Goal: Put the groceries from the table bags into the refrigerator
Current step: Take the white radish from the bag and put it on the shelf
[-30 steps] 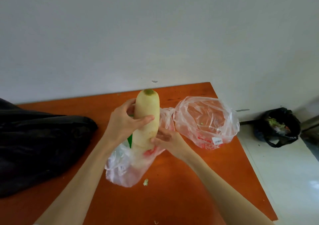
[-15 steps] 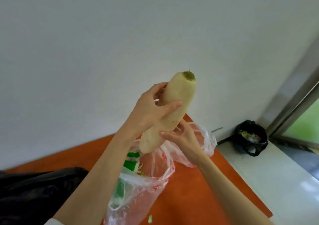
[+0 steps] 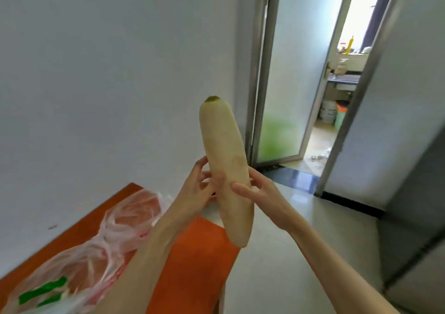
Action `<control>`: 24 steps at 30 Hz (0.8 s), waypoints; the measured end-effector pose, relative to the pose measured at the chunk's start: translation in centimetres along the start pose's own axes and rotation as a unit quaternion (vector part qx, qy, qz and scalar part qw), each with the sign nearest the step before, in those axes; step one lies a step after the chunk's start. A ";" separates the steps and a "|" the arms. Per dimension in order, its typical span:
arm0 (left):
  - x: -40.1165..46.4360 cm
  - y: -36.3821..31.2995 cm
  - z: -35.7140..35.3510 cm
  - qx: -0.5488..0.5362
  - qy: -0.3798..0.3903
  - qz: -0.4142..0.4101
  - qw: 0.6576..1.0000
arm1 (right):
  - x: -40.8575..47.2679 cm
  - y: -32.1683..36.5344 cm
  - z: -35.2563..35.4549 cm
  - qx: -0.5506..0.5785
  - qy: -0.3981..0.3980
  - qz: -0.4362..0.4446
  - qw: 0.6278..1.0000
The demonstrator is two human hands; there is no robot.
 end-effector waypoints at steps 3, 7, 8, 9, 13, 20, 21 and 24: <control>0.4 -0.9 -9.6 -0.039 0.054 -0.013 0.998 | -5.2 0.1 9.1 -0.048 -0.021 -0.037 0.998; -0.3 -1.3 -22.7 -0.101 0.118 0.012 0.988 | -13.9 -0.4 20.4 -0.091 -0.069 -0.065 0.991; -0.6 -1.3 -25.8 -0.115 0.135 0.022 0.984 | -16.2 -0.4 22.9 -0.089 -0.097 -0.065 0.989; -1.1 -1.4 -28.9 -0.127 0.152 0.029 0.980 | -18.6 -0.4 25.2 -0.088 -0.130 -0.070 0.985; -2.7 -2.5 -40.5 -0.146 0.220 0.037 0.964 | -27.3 -0.3 33.0 -0.111 -0.228 -0.080 0.964; -4.7 -6.1 -57.9 -0.137 0.342 -0.005 0.930 | -40.0 -0.7 44.0 -0.114 -0.333 -0.101 0.930; -5.0 -6.5 -60.2 -0.138 0.356 -0.012 0.924 | -41.5 -1.0 45.6 -0.115 -0.367 -0.100 0.917; -5.5 -8.2 -66.9 -0.140 0.389 -0.028 0.910 | -45.1 -1.8 50.3 -0.116 -0.441 -0.087 0.886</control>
Point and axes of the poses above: each hand's wrist, its own x-axis towards the middle knuckle, its own z-axis out of the back of the hand, y = z × x, the point moved 5 cm from there along x, towards the middle knuckle, and after that the axes turned 3 degrees about z, right-handed, at the moved point
